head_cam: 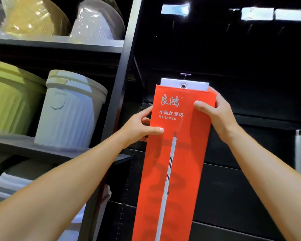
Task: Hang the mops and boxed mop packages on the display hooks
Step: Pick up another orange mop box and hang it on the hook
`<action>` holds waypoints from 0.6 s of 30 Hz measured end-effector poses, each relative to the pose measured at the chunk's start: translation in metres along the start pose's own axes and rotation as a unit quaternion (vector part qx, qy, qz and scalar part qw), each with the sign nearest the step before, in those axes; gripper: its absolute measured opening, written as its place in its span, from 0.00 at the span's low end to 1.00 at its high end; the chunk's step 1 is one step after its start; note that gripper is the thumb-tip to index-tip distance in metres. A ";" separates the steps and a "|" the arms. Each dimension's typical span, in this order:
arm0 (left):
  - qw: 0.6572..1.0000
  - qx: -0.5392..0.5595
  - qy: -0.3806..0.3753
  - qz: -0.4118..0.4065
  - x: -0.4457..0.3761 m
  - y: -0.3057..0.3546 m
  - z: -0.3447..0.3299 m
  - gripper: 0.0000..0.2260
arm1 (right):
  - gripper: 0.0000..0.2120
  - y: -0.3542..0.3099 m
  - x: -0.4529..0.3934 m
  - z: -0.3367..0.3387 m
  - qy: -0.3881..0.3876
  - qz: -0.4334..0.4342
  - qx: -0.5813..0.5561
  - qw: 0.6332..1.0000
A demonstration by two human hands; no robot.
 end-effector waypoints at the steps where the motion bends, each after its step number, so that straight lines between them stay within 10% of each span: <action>1: 1.000 0.000 0.003 -0.006 -0.007 0.000 0.001 0.32 | 0.25 0.002 -0.006 0.001 0.000 0.001 0.001 1.000; 18: 0.999 -0.034 0.022 -0.027 -0.076 -0.032 0.001 0.32 | 0.22 0.066 -0.048 0.003 0.007 -0.005 -0.010 1.000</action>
Point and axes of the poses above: each hand's wrist, its own x-axis away from the middle knuckle, its own z-axis out of the back of the hand, y = z × x, the point moved 5 cm from there along -x, towards the middle knuckle, and after that the axes turned 6 degrees about z, right-handed, at the moved point
